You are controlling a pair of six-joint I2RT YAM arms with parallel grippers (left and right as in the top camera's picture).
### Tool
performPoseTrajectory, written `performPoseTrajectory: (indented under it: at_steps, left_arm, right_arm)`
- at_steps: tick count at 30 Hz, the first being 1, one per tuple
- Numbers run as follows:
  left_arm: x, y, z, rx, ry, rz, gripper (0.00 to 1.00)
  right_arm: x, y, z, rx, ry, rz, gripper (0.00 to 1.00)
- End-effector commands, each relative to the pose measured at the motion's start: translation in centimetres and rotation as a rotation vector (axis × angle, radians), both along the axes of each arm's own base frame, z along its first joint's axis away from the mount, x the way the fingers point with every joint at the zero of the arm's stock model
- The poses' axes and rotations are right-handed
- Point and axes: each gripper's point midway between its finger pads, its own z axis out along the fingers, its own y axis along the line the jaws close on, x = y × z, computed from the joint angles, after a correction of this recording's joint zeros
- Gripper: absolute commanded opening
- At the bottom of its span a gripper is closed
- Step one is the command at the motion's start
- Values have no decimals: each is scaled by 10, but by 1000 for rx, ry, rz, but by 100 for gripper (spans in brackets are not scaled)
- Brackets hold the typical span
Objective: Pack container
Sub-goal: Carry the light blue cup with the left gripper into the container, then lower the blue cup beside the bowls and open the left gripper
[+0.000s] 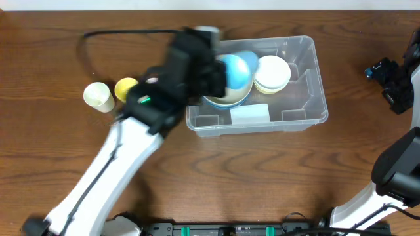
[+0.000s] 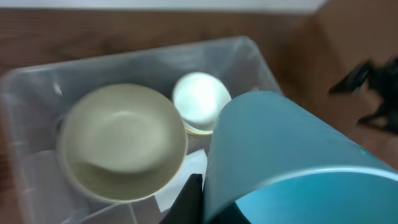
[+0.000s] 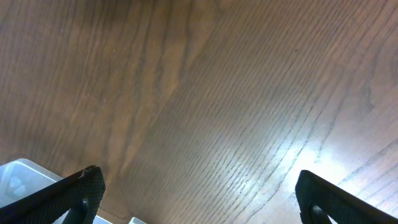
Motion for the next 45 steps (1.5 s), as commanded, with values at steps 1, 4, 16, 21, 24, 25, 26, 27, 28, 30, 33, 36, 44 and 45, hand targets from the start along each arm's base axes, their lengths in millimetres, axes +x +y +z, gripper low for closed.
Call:
performPoseTrajectory:
  at_steps: [1, 4, 16, 21, 24, 25, 26, 27, 28, 30, 33, 36, 44, 45]
  left_arm:
    - [9, -21, 4, 90, -76, -37, 6]
    - [13, -42, -26, 148, -46, -84, 6]
    - [10, -82, -97, 321, -36, -279, 6]
    - [8, -93, -109, 336, -37, -309, 6]
    - [12, -96, -129, 356, -9, -314, 6]
    - [12, -96, -136, 364, 3, -316, 6]
    - [12, -96, -142, 372, 14, -317, 6]
    - [13, -97, -147, 377, 22, -318, 6]
    - [13, -97, -151, 382, 28, -319, 6]
    - [13, -97, -154, 385, 33, -320, 6]
    - [14, -97, -153, 382, 27, -318, 6]
    - [17, -95, -153, 382, 29, -310, 6]
    - [21, -84, -161, 393, 49, -294, 6]
    - [21, -83, -164, 397, 52, -294, 6]
  right_arm:
    - [-3, -3, 2, -3, -5, -23, 99]
    - [-3, -3, 2, -3, -4, -23, 99]
    - [-3, -3, 2, -3, -5, -23, 99]
    - [-3, -3, 2, -3, -5, -23, 99]
    - [-3, -3, 2, -3, -5, -23, 99]
    - [-3, -3, 2, -3, -5, -23, 99]
    - [-3, -3, 2, -3, -5, -23, 99]
    - [-3, -3, 2, -3, -5, -23, 99]
    - [-3, -3, 2, -3, -5, -23, 99]
    - [-3, -3, 2, -3, -5, -23, 99]
    - [-3, -3, 2, -3, -5, -23, 99]
    - [-3, -3, 2, -3, -4, -23, 99]
    - [-3, -3, 2, -3, -4, -23, 99]
    - [-3, -3, 2, -3, -5, -23, 99]
